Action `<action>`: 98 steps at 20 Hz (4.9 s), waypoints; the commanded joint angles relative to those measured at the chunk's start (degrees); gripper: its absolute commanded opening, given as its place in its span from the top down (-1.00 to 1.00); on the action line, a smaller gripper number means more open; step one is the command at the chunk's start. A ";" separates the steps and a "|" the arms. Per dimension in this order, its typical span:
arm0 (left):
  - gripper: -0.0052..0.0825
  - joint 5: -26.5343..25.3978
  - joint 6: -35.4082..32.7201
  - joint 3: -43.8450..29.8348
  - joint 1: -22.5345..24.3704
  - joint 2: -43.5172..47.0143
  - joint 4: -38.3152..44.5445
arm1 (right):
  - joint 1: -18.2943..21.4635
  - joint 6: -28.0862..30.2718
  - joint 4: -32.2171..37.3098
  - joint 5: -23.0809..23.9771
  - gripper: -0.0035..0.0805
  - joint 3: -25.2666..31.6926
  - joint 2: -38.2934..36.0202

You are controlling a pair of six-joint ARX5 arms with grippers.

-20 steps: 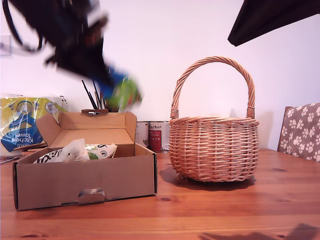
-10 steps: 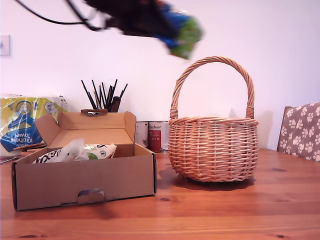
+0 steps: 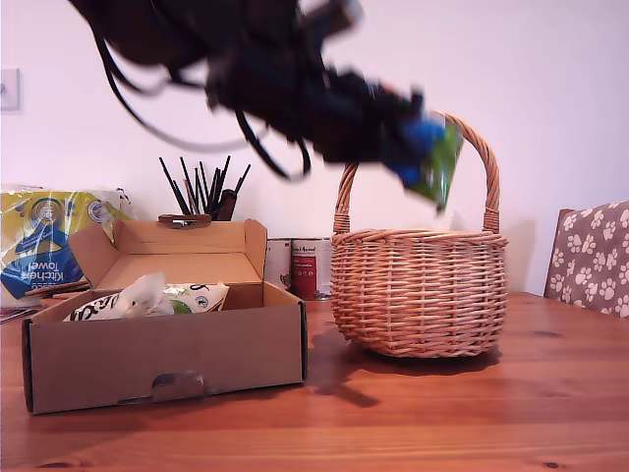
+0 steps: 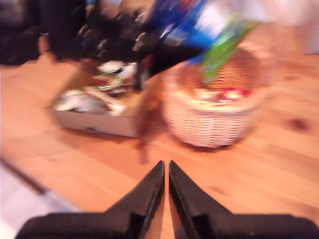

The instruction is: Move the bags of Easter eggs from the cardboard box on the left into the woven basket on the right side.

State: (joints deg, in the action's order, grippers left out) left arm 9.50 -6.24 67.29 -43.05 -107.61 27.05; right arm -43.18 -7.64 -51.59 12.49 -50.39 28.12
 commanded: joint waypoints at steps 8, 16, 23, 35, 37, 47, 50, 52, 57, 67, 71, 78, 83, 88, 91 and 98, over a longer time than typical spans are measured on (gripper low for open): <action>-0.26 -5.25 -0.17 3.23 -2.21 -3.39 0.59 | 0.07 0.52 -2.32 1.46 0.95 -1.51 -0.42; 0.62 -10.03 -0.24 13.60 -2.91 -2.29 -19.43 | 0.07 0.17 -2.23 0.96 0.95 -1.51 -0.42; 0.93 -10.45 0.57 13.92 -2.82 6.56 -37.86 | 0.07 0.13 -2.25 0.92 0.95 -1.51 -0.42; 0.93 -9.90 1.73 13.64 -2.34 10.78 -38.29 | 0.07 0.35 -1.36 0.04 0.95 -1.51 -0.42; 0.93 -9.53 1.97 12.04 -2.34 12.96 -39.26 | 0.07 0.35 -1.27 0.11 0.95 -1.51 -0.42; 0.93 -8.59 3.23 -23.37 4.11 35.52 -19.69 | 0.07 2.10 2.01 0.09 0.95 -1.49 -0.26; 0.93 -5.75 2.73 -31.76 8.87 43.58 -19.02 | 0.07 2.14 2.19 -1.27 0.95 -1.49 -0.26; 0.93 -3.41 0.11 -32.83 11.96 48.15 -24.35 | 0.04 2.97 2.49 -6.16 0.95 -1.49 -0.20; 0.88 -0.24 -5.62 -32.76 14.93 50.95 -33.14 | 0.04 2.75 5.99 -14.38 0.95 -1.49 1.62; -0.25 0.09 -21.64 -25.49 15.58 41.18 -43.76 | 0.07 3.65 6.14 -15.15 0.95 -1.49 3.85; -0.25 -1.42 -26.32 -21.46 15.67 33.88 -48.46 | 0.07 5.09 6.14 -15.15 0.95 -1.49 3.85; -0.25 -2.78 -31.89 -18.51 18.99 24.79 -50.51 | 0.07 6.16 6.16 -15.17 0.95 -1.49 3.85; -0.25 -1.88 -31.76 -18.49 21.70 19.98 -47.63 | 0.07 6.19 6.19 -15.58 0.95 -1.49 3.85; -0.01 -0.72 -31.74 -18.49 22.47 15.98 -44.54 | 0.07 6.19 6.25 -15.56 0.95 -1.49 3.85; 0.46 -0.77 -31.65 -18.49 22.47 15.74 -41.94 | 0.07 6.16 6.34 -15.56 0.95 -1.49 3.85; 0.85 -0.92 -29.57 -16.85 22.36 17.11 -42.18 | 0.07 6.14 6.34 -15.52 0.95 -1.49 3.85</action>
State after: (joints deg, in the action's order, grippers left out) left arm 8.49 -36.58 49.98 -20.69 -90.56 -15.20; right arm -43.18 -1.61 -45.74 -2.85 -51.55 31.77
